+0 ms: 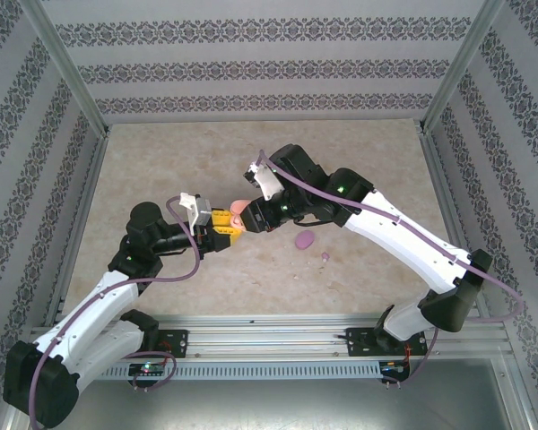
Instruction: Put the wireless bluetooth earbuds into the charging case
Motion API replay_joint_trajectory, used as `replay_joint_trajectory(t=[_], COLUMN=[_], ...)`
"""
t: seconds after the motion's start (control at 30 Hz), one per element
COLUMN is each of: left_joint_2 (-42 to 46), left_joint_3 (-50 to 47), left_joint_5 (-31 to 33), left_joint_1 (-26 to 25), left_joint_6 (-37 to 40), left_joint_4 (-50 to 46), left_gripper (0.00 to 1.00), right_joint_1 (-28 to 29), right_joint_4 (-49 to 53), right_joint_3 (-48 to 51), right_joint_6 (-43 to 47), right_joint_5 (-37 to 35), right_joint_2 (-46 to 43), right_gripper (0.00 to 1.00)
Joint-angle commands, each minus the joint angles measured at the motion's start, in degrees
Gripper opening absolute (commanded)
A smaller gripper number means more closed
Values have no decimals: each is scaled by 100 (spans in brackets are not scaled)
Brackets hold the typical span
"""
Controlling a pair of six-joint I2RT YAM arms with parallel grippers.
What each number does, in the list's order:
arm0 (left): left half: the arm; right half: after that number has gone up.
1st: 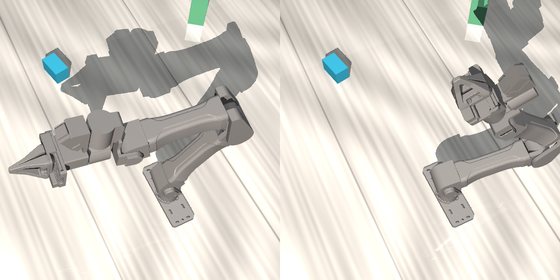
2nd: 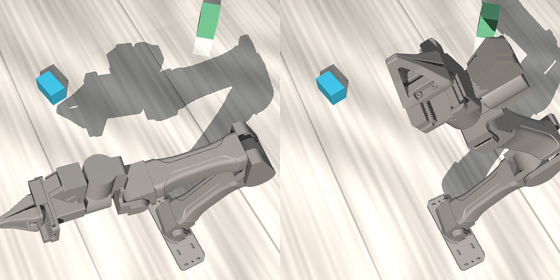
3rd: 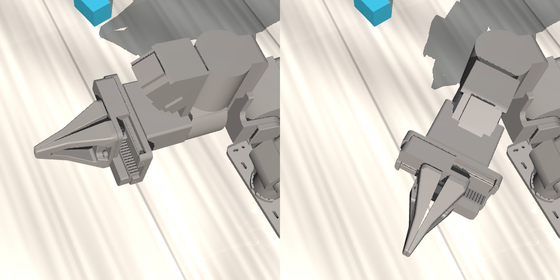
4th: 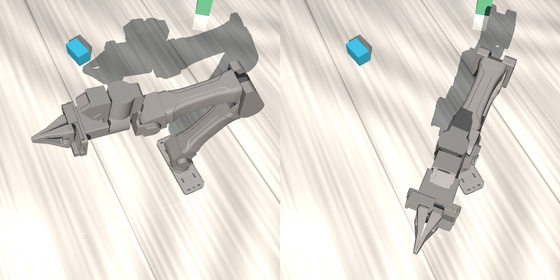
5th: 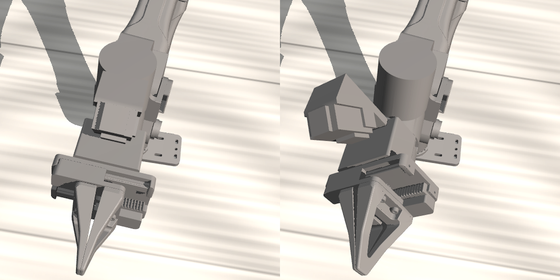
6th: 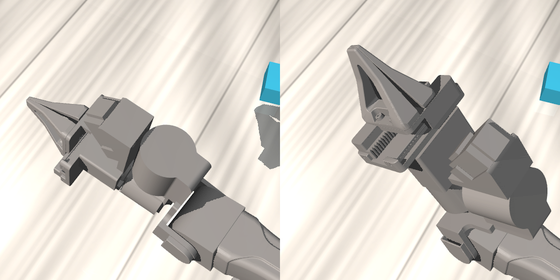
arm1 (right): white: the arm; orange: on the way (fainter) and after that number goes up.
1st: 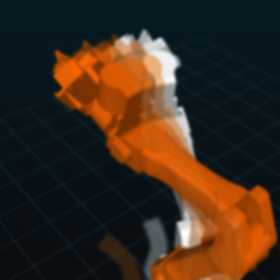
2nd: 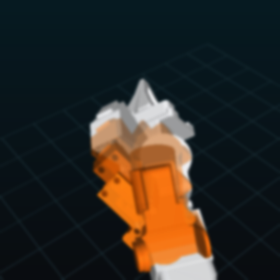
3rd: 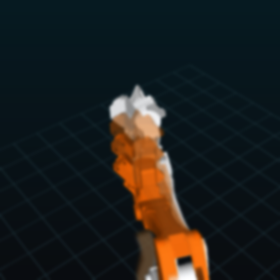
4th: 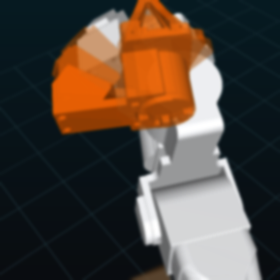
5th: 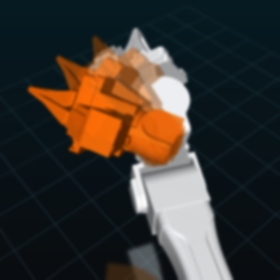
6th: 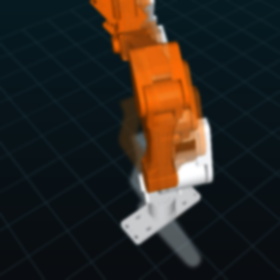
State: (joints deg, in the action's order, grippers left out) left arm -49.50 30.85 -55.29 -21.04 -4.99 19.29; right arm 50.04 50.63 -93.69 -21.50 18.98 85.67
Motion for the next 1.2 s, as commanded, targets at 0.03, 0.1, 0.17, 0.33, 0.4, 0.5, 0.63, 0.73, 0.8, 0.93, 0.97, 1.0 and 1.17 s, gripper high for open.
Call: replay_joint_trajectory(t=[0.03,0.1,0.17,0.33,0.4,0.5,0.63,0.73,0.8,0.93,0.97,1.0,1.17], left_joint_2=[44,2,-25,-77,-80,-91,-88,-95,-98,-89,-88,-87,-98], left_joint_3=[-39,-59,-54,-37,-43,-48,-49,-36,-51,-70,-65,-63,-61], left_joint_5=[-175,-175,-184,-203,-206,-215,-207,-207,-201,-211,-213,-215,-219], left_joint_1=[-61,-65,-58,-58,-63,-60,-60,-63,-59,-62,-58,-63,-63], left_joint_6=[-89,-120,-154,-212,-221,-239,-239,-248,-250,-273,-274,-282,-292], left_joint_4=[455,518,552,607,599,620,630,647,653,655,663,663,683], left_gripper=[32,32,32,32,32,32,32,31,32,31,31,31,31], right_joint_1=[32,32,32,32,32,31,32,31,27,32,28,32,42], right_joint_4=[139,141,129,78,72,70,27,-27,-93,-301,-334,-362,-430], right_joint_3=[11,-32,-70,-70,-84,-86,-95,-81,-9,250,296,347,483], right_joint_6=[-75,-89,-100,-144,-157,-179,-227,-324,-444,-730,-786,-819,-913], right_joint_5=[-4,-52,-108,-331,-366,-390,-378,-399,-416,-369,-359,-360,-320], right_joint_2=[-105,-144,-185,-312,-347,-414,-515,-590,-634,-709,-718,-731,-723], right_gripper=[36,38,40,42,43,43,42,41,39,36,36,36,37])
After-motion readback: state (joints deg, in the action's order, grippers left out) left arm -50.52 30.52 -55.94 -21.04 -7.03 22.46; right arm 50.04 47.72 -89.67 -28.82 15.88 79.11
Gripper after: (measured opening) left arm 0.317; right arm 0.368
